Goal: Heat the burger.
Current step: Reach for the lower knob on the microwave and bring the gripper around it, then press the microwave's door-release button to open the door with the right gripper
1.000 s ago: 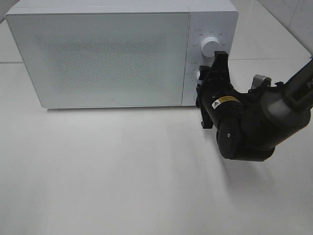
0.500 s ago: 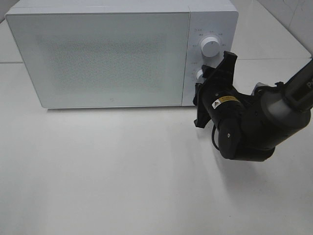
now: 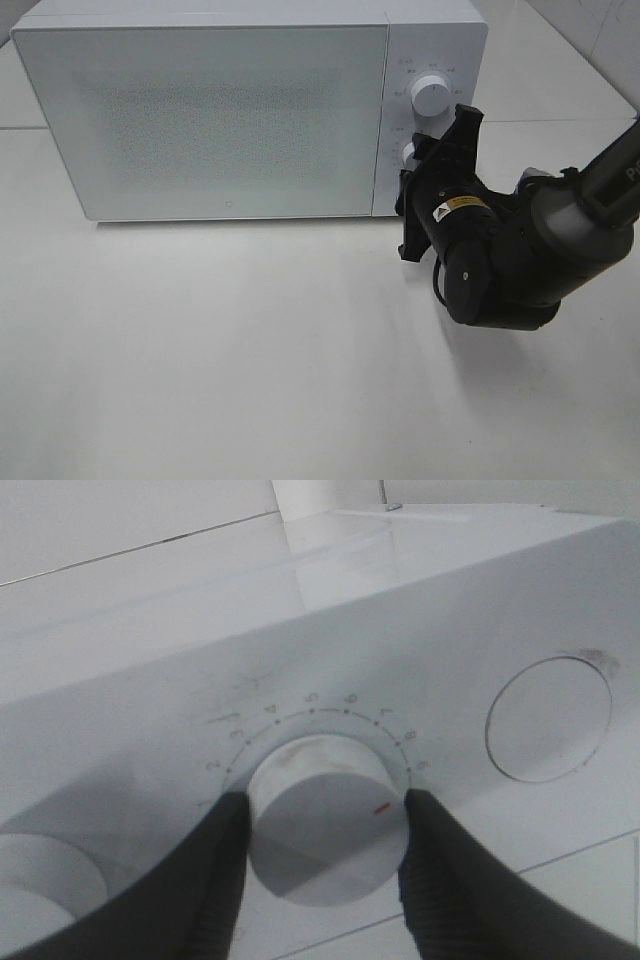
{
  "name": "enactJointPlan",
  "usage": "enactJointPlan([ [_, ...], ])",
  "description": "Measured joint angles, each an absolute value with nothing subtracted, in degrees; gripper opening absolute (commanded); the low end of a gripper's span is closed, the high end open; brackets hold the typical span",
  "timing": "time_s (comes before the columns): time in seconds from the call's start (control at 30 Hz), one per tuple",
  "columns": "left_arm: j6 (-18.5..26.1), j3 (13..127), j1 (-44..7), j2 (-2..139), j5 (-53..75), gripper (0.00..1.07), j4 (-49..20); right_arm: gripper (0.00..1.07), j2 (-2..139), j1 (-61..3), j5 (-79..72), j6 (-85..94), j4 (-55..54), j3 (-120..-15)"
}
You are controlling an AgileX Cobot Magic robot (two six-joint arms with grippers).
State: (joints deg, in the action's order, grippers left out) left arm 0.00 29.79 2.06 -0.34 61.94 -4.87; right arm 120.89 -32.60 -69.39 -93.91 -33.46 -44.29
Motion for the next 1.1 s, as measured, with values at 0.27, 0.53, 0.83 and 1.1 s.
enactJointPlan([
  [0.27, 0.0, 29.8, 2.1, -0.3, 61.9, 1.00, -4.9, 0.28, 120.9, -33.0, -69.4, -92.7, -35.0, -44.5],
  [0.53, 0.0, 29.8, 2.1, -0.3, 61.9, 1.00, -4.9, 0.43, 120.9, -33.2, -69.3, -90.9, -36.3, -44.7],
  [0.83, 0.0, 29.8, 2.1, -0.3, 61.9, 1.00, -4.9, 0.71, 120.9, -33.4, -68.0, -88.2, -36.2, -44.8],
  [1.1, 0.0, 29.8, 2.1, -0.3, 61.9, 1.00, -4.9, 0.76, 117.0, -33.3, -67.1, -80.0, -31.3, -42.5],
])
